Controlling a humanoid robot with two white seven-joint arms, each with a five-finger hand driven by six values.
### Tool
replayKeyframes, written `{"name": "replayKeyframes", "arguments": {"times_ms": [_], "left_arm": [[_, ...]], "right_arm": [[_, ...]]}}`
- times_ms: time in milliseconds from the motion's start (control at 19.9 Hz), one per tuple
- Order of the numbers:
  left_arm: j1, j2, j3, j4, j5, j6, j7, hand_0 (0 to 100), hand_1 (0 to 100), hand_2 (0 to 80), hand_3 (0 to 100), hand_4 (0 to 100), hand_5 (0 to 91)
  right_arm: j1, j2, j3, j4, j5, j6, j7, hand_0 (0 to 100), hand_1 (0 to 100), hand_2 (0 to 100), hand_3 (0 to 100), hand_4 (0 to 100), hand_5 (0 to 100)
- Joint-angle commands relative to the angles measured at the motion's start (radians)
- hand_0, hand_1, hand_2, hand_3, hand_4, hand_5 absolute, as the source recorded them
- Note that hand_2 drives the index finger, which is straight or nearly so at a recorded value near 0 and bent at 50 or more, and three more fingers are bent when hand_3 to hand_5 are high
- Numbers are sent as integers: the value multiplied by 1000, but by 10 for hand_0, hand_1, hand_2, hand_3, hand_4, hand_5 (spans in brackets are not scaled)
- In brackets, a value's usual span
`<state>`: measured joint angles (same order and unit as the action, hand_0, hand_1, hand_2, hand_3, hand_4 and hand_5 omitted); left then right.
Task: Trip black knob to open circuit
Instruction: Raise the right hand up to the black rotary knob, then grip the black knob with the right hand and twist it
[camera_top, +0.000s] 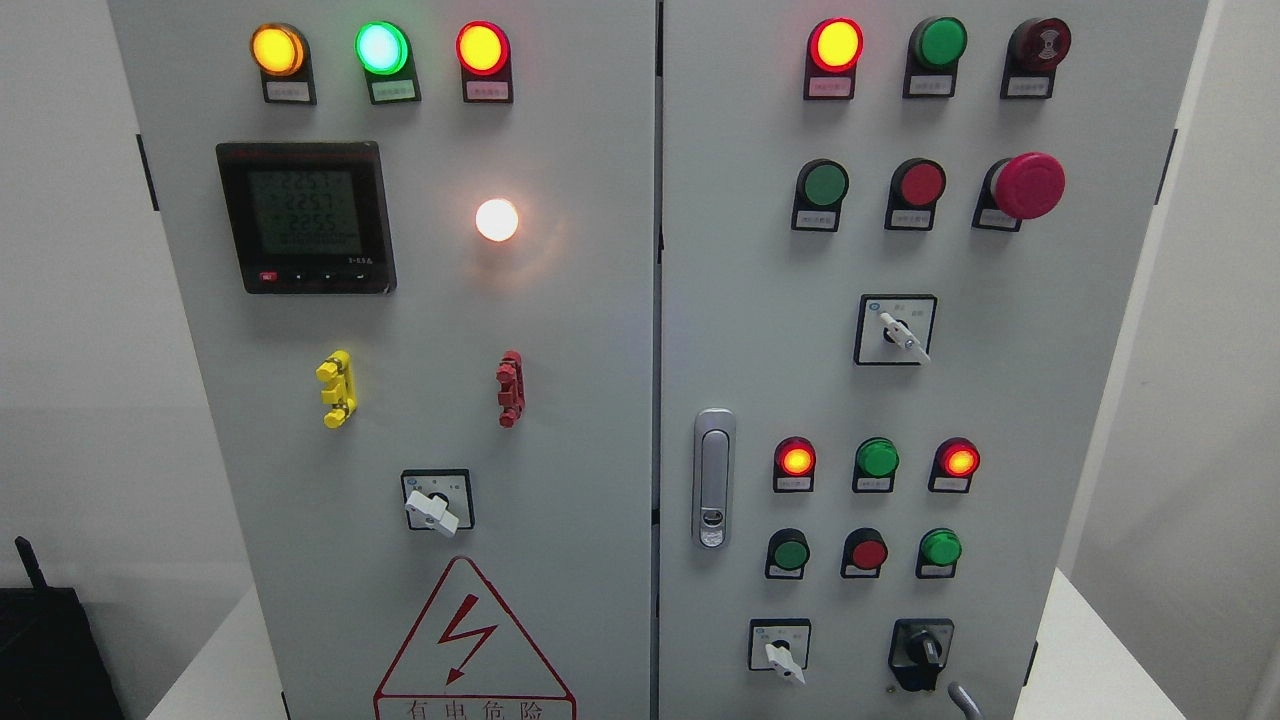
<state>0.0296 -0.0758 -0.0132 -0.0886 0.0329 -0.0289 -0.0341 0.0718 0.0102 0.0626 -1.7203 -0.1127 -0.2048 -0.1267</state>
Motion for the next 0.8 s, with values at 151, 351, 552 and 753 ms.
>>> {"name": "replayKeyframes", "arguments": {"times_ms": [151, 351, 552, 753], "left_arm": [[-2, -1, 1, 1, 2, 1, 0, 120, 389, 0, 0, 0, 0], [0, -1, 1, 1, 2, 1, 0, 120, 389, 0, 0, 0, 0], [0, -1, 1, 1, 2, 0, 0, 120, 389, 0, 0, 0, 0], [0, -1, 1, 1, 2, 1, 0, 120, 389, 0, 0, 0, 0]], "right_arm": [[-21, -3, 6, -15, 2, -7, 7, 1000, 1000, 0, 1000, 1000, 900], [-29, -3, 17, -12, 2, -7, 7, 1000, 1000, 0, 1000, 1000, 899], [-32, -3, 19, -12, 2, -7, 7, 1000, 1000, 0, 1000, 1000, 898], [-33, -3, 28, -12, 2, -7, 7, 1000, 1000, 0, 1000, 1000, 897]]}}
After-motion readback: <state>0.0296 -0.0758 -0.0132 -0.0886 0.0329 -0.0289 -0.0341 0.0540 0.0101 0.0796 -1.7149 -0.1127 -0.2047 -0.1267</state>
